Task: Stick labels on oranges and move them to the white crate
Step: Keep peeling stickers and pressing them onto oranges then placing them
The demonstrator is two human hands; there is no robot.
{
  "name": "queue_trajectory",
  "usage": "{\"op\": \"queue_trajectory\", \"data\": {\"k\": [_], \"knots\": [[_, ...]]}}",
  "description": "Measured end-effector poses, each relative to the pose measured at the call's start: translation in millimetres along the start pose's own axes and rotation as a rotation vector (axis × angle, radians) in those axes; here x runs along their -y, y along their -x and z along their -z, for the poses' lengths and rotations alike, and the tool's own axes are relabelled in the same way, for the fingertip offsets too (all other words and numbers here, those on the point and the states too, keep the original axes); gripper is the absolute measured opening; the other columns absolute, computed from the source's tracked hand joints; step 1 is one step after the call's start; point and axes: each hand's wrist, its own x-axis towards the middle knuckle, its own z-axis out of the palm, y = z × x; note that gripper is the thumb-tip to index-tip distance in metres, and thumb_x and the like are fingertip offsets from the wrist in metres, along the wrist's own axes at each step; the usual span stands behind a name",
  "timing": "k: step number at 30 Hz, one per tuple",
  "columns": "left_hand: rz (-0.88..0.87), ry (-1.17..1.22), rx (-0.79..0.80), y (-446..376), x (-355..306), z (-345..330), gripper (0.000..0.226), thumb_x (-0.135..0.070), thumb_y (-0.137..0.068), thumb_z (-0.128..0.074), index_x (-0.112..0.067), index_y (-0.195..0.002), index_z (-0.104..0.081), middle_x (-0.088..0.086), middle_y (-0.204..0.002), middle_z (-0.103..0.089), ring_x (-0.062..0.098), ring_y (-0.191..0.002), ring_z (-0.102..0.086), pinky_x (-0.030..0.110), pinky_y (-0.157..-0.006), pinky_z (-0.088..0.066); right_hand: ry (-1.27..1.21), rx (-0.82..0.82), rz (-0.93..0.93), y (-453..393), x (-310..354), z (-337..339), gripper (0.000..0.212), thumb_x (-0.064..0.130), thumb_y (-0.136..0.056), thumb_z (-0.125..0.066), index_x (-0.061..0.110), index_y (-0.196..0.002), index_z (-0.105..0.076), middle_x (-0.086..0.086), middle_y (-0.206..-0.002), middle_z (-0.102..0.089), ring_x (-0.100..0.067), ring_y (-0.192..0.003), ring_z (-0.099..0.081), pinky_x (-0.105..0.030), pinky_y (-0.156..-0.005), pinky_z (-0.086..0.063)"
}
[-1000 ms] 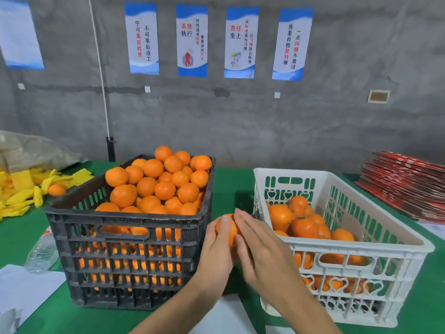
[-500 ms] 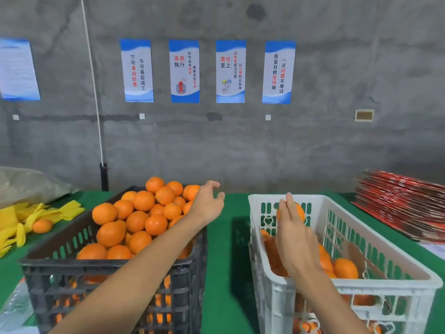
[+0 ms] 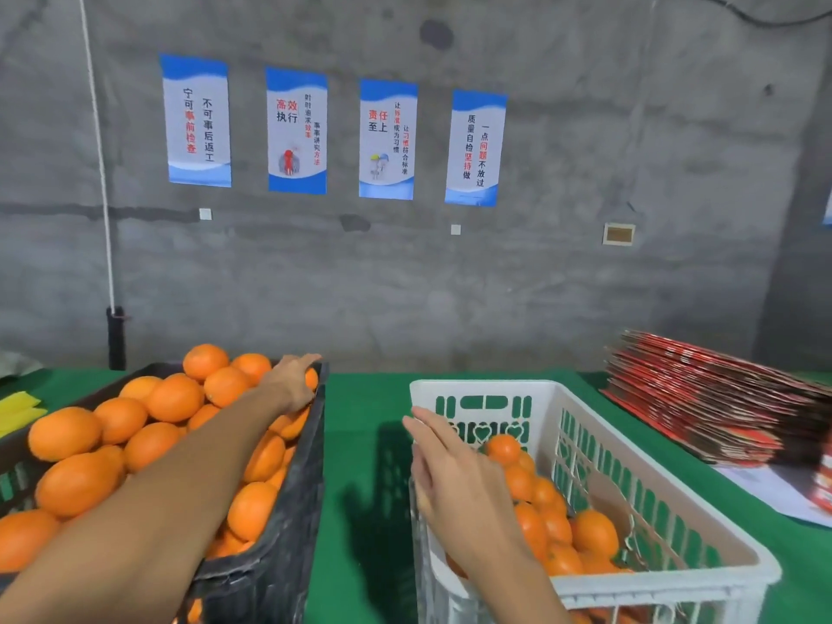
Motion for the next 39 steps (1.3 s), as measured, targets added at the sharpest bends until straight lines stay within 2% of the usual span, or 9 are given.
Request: {"op": "queue_trajectory", "data": {"k": [4, 8, 13, 18, 22, 26, 30, 35, 39], "knots": [[-0.050, 0.006, -0.121, 13, -8, 9, 0.059, -0.011, -0.091, -0.069, -0.014, -0.147, -0.051, 0.018, -0.148, -0.047, 0.036, -0.135, -0.047, 0.041, -0.110, -0.042, -0.066, -0.058, -0.022, 2, -5, 0, 0.043, 0.021, -0.104, -0.044, 0.029, -0.146, -0.048, 0.018, -0.156, -0.038, -0.017, -0.079, -0.069, -0.035, -0.072, -0.059], [-0.205, 0.183, -0.216, 57, -30, 36, 0.064, -0.009, -0.085, -0.078, -0.010, -0.144, -0.054, 0.016, -0.146, -0.050, 0.032, -0.138, -0.045, 0.032, -0.114, -0.033, -0.129, -0.125, -0.029, -1, 1, 6, 0.043, 0.024, -0.105, -0.046, 0.029, -0.147, -0.049, 0.016, -0.155, -0.043, -0.014, -0.102, -0.069, -0.035, -0.081, -0.059], [-0.363, 0.517, -0.373, 157, -67, 63, 0.060, -0.016, -0.081, -0.084, -0.026, -0.137, -0.062, -0.002, -0.130, -0.061, 0.013, -0.118, -0.058, 0.013, -0.098, -0.039, -0.246, -0.130, 0.059, 1, 28, 22, 0.062, 0.036, -0.105, -0.047, 0.031, -0.160, -0.021, 0.013, -0.166, -0.023, -0.010, -0.138, -0.047, -0.031, -0.103, -0.048], [-0.361, 1.109, -0.238, 257, -89, 42, 0.055, -0.019, -0.086, -0.081, -0.031, -0.136, -0.061, -0.001, -0.120, -0.072, 0.017, -0.100, -0.074, 0.030, -0.081, -0.061, -0.445, -0.215, 0.064, 33, 61, 31, 0.081, 0.044, -0.096, -0.061, 0.027, -0.161, -0.015, 0.010, -0.156, -0.041, -0.008, -0.126, -0.054, -0.027, -0.090, -0.051], [-0.306, 1.096, -0.209, 308, -76, -14, 0.062, -0.040, -0.081, -0.079, -0.048, -0.137, -0.053, -0.005, -0.136, -0.062, 0.015, -0.113, -0.070, 0.028, -0.089, -0.059, -0.677, -0.130, 0.054, 91, 63, 8, 0.080, 0.044, -0.093, -0.063, 0.033, -0.158, -0.018, 0.022, -0.149, -0.037, 0.013, -0.128, -0.043, -0.005, -0.098, -0.038], [-0.174, 1.104, 0.040, 334, -49, -85, 0.067, -0.037, -0.084, -0.081, -0.044, -0.142, -0.047, -0.001, -0.137, -0.061, 0.015, -0.117, -0.067, 0.031, -0.096, -0.056, -0.608, 0.069, 0.007, 146, 43, -29, 0.075, 0.048, -0.093, -0.065, 0.031, -0.157, -0.029, 0.013, -0.146, -0.046, 0.001, -0.123, -0.053, -0.011, -0.100, -0.042], [-0.014, 0.959, 0.126, 353, -28, -149, 0.062, -0.035, -0.091, -0.075, -0.041, -0.142, -0.040, -0.006, -0.138, -0.056, 0.003, -0.114, -0.063, 0.017, -0.092, -0.052, -0.573, 0.369, -0.104, 188, 31, -63, 0.070, 0.047, -0.097, -0.063, 0.033, -0.157, -0.029, 0.008, -0.143, -0.055, -0.004, -0.119, -0.057, -0.029, -0.105, -0.047], [0.165, 1.044, 0.137, 367, -13, -189, 0.065, -0.040, -0.092, -0.070, -0.038, -0.146, -0.033, 0.002, -0.137, -0.055, 0.011, -0.116, -0.063, 0.034, -0.106, -0.049, -0.615, 0.561, -0.055, 225, 19, -85, 0.063, 0.070, -0.090, -0.059, 0.039, -0.144, -0.049, 0.024, -0.134, -0.058, 0.006, -0.119, -0.052, -0.026, -0.104, -0.046], [0.175, 1.053, 0.143, 353, -12, -196, 0.064, -0.040, -0.096, -0.066, -0.036, -0.148, -0.030, 0.000, -0.136, -0.056, 0.010, -0.118, -0.061, 0.037, -0.110, -0.046, -0.542, 0.604, 0.137, 236, 16, -91, 0.066, 0.080, -0.084, -0.056, 0.038, -0.134, -0.062, 0.032, -0.146, -0.042, 0.011, -0.134, -0.033, -0.017, -0.114, -0.026]]}}
